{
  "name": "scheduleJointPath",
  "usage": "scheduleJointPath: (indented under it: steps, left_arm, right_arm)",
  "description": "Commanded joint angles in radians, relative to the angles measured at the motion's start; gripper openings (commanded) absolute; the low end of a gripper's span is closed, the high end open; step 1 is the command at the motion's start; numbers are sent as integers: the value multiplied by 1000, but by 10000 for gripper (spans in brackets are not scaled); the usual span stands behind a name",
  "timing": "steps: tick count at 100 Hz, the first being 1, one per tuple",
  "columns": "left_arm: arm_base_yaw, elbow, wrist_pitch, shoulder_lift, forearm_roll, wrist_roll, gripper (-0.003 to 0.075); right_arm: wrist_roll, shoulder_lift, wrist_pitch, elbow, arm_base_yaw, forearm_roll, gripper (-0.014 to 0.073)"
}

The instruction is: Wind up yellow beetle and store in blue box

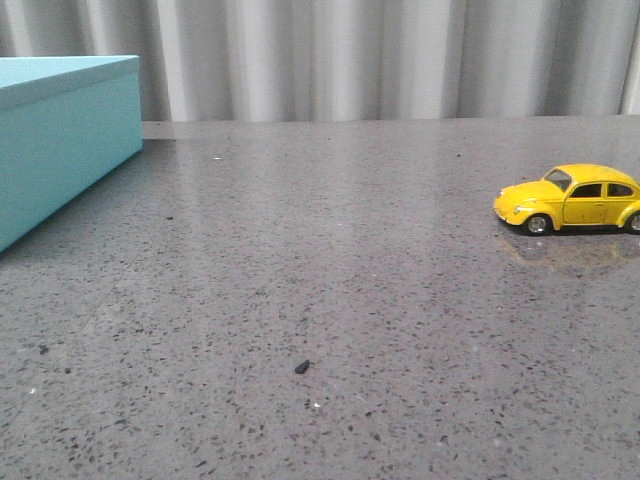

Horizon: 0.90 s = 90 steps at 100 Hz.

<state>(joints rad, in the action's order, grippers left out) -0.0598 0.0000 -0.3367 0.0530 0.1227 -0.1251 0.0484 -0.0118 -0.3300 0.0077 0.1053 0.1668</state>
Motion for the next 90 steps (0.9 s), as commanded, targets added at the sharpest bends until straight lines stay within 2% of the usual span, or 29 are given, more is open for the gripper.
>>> scheduleJointPath:
  steps: [1,90]
  left_arm:
    - [1,25,35,14,13,-9,-21]
    - [1,25,50,14,11,-9,-21]
  right_arm:
    - [-6,-18,9,21,6,8,-41]
    - [-6,-18,9,21,6,8,-41]
